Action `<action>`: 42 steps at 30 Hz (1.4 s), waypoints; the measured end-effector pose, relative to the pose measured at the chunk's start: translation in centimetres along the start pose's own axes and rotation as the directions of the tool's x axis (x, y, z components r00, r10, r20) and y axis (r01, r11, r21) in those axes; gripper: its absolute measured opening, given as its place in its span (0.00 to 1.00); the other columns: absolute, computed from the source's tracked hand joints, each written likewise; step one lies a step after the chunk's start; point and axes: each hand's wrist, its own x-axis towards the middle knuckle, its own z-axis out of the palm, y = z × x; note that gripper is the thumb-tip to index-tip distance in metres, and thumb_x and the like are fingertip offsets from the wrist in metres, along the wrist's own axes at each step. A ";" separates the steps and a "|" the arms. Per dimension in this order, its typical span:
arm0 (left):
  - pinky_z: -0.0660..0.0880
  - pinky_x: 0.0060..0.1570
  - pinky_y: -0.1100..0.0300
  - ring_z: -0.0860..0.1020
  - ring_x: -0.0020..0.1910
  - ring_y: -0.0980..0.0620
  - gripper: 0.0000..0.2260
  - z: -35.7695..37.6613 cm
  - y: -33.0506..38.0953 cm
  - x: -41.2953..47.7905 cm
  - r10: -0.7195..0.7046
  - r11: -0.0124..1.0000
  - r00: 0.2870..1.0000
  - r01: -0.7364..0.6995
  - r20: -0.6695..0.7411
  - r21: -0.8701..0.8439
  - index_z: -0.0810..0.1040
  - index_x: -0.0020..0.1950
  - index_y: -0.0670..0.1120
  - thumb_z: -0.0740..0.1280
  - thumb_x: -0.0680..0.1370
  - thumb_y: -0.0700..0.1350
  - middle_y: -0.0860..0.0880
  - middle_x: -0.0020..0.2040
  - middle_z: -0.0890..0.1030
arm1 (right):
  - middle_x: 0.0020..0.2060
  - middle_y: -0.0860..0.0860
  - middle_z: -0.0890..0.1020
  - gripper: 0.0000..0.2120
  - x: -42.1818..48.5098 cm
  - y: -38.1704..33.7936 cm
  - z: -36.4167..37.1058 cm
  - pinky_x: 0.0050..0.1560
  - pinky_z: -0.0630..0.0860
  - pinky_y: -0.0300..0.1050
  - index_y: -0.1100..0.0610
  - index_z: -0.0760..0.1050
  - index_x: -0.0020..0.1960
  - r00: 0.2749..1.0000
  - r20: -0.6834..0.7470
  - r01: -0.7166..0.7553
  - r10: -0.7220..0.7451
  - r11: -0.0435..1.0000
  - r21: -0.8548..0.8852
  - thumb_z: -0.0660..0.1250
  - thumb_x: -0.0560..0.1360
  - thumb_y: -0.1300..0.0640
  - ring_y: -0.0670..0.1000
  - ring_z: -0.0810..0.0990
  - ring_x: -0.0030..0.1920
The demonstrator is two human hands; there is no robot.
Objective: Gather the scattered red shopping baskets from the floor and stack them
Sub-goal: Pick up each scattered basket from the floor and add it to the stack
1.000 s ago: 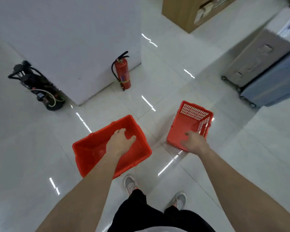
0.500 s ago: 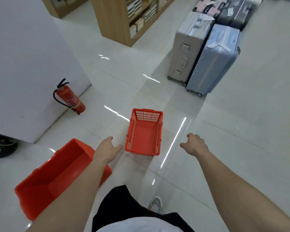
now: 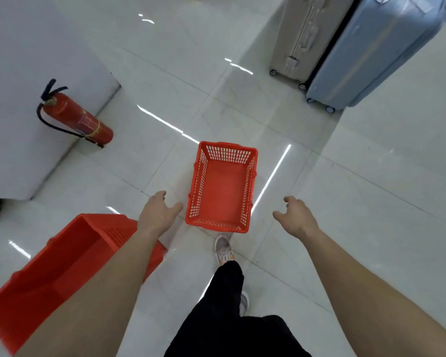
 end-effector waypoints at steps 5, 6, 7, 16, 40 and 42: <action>0.70 0.65 0.46 0.73 0.68 0.44 0.35 5.4 -1.8 11.0 -0.044 0.999 0.998 0.044 0.033 -0.002 0.66 0.76 0.43 0.69 0.74 0.59 0.44 0.71 0.73 | 0.68 0.57 0.73 0.33 12.1 -0.5 5.8 0.62 0.74 0.53 0.57 0.63 0.76 1.000 0.024 0.001 -0.002 0.999 0.034 0.67 0.75 0.47 0.57 0.76 0.64; 0.70 0.65 0.45 0.73 0.67 0.45 0.36 6.9 -2.3 13.2 -0.054 0.999 0.998 0.054 0.043 -0.006 0.65 0.76 0.44 0.68 0.73 0.60 0.45 0.70 0.74 | 0.68 0.57 0.74 0.32 14.8 -0.4 7.3 0.61 0.74 0.52 0.57 0.64 0.76 1.000 0.019 0.002 -0.003 0.999 0.044 0.67 0.75 0.47 0.57 0.76 0.63; 0.71 0.64 0.45 0.74 0.66 0.45 0.37 8.6 -2.9 15.4 -0.067 0.998 0.997 0.067 0.050 -0.007 0.65 0.76 0.44 0.68 0.72 0.62 0.46 0.70 0.74 | 0.67 0.57 0.74 0.33 17.5 0.0 9.0 0.60 0.74 0.51 0.57 0.64 0.75 1.000 0.019 0.004 -0.005 0.999 0.053 0.67 0.75 0.47 0.57 0.77 0.63; 0.74 0.61 0.43 0.77 0.63 0.45 0.39 26.8 -10.1 34.0 -0.191 0.975 0.981 0.191 0.011 -0.114 0.64 0.76 0.49 0.68 0.72 0.67 0.48 0.70 0.74 | 0.67 0.53 0.74 0.32 37.7 5.5 24.4 0.59 0.77 0.55 0.53 0.62 0.76 1.000 0.009 -0.024 0.023 0.984 0.179 0.65 0.77 0.43 0.54 0.79 0.62; 0.67 0.29 0.75 0.78 0.31 0.65 0.03 1.9 -4.4 14.1 -0.463 0.714 0.850 0.191 -0.250 -0.673 0.79 0.48 0.52 0.67 0.80 0.49 0.61 0.34 0.78 | 0.42 0.38 0.85 0.11 22.3 -20.7 2.5 0.41 0.81 0.43 0.44 0.77 0.56 0.904 -0.148 0.424 -0.400 0.882 0.207 0.61 0.79 0.41 0.41 0.85 0.41; 0.68 0.30 0.75 0.78 0.33 0.68 0.04 -2.8 -4.0 9.9 -0.506 0.670 0.812 0.158 -0.291 -0.726 0.80 0.47 0.52 0.67 0.80 0.49 0.61 0.35 0.79 | 0.44 0.39 0.85 0.12 18.2 -25.2 -0.2 0.45 0.82 0.46 0.45 0.77 0.57 0.874 -0.145 0.484 -0.464 0.857 0.175 0.61 0.79 0.42 0.42 0.85 0.42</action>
